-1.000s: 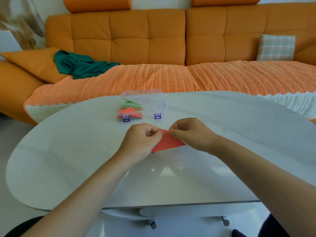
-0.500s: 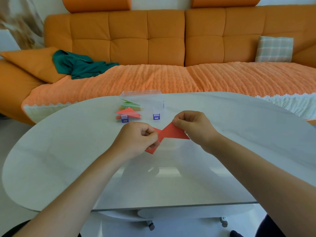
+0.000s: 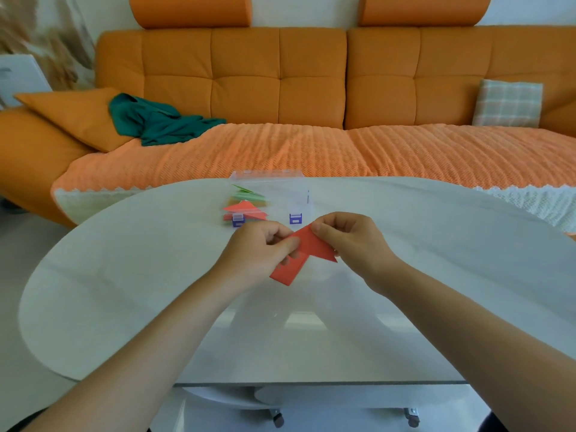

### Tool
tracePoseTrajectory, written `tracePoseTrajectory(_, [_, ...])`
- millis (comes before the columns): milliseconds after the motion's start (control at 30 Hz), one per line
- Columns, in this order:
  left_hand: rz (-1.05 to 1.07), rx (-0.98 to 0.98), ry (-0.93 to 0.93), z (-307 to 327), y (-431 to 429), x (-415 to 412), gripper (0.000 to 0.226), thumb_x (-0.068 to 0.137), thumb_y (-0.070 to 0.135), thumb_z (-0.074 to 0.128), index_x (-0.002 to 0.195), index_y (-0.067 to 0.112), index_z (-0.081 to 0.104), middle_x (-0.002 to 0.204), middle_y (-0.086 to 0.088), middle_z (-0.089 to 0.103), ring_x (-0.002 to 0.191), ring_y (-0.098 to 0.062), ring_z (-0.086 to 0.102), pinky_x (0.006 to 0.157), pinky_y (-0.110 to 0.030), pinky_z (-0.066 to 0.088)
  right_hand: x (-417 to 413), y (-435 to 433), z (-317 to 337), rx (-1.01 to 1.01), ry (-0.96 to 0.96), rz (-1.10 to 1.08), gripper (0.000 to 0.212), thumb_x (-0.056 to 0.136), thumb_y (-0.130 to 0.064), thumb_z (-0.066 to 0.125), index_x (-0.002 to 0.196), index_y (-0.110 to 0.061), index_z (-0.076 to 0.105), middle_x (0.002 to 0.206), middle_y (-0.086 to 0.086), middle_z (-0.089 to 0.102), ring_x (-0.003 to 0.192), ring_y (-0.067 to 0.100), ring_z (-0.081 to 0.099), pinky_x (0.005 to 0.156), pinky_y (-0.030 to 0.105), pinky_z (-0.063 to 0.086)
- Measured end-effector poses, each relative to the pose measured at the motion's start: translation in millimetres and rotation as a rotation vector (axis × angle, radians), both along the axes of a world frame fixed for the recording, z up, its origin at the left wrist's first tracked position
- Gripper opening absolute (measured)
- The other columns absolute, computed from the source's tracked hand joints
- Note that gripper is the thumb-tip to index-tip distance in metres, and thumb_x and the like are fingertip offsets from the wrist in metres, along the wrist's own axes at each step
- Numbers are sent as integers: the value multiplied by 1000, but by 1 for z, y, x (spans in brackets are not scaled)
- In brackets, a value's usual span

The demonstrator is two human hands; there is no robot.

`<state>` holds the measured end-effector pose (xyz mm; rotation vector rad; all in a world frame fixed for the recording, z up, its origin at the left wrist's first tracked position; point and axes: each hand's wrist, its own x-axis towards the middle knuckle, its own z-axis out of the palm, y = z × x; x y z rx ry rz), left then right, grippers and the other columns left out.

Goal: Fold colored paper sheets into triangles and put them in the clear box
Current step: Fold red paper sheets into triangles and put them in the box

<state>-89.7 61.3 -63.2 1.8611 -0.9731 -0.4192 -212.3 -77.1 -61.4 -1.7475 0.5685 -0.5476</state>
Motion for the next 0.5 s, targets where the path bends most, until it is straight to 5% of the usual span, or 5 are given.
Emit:
tracePoseTrajectory(133, [28,-59,28,5,7,13,15,94,15,67,79,14,72,69,4,73,57,-7,63,63,-25,52,2,2,-2,-61,48,11,12,91,-21,72,83,-14,76,61,-8,66,57,7,54,57,15,45])
tracePoseTrajectory(233, [-30,83,-165,8,14,27,22,92,23,69,71,17,72,69,3,72,58,-5,64,65,-29,54,10,2,-2,-86,82,-4,9,88,-18,75,79,-15,76,70,0,70,58,6,55,60,19,47])
tracePoseTrajectory(367, [-28,243,-301,14,24,62,24,93,23,68,72,11,72,67,6,69,61,11,59,66,-19,49,32,-5,9,-118,102,-43,6,87,-16,76,81,-13,78,59,-15,67,54,-6,57,52,8,42])
tracePoseTrajectory(500, [170,278,-384,8,31,105,17,92,25,64,77,20,71,77,7,71,75,-14,66,73,-35,54,77,-21,23,-197,61,-141,7,88,-22,76,85,-16,79,60,-14,65,47,-5,52,49,12,42])
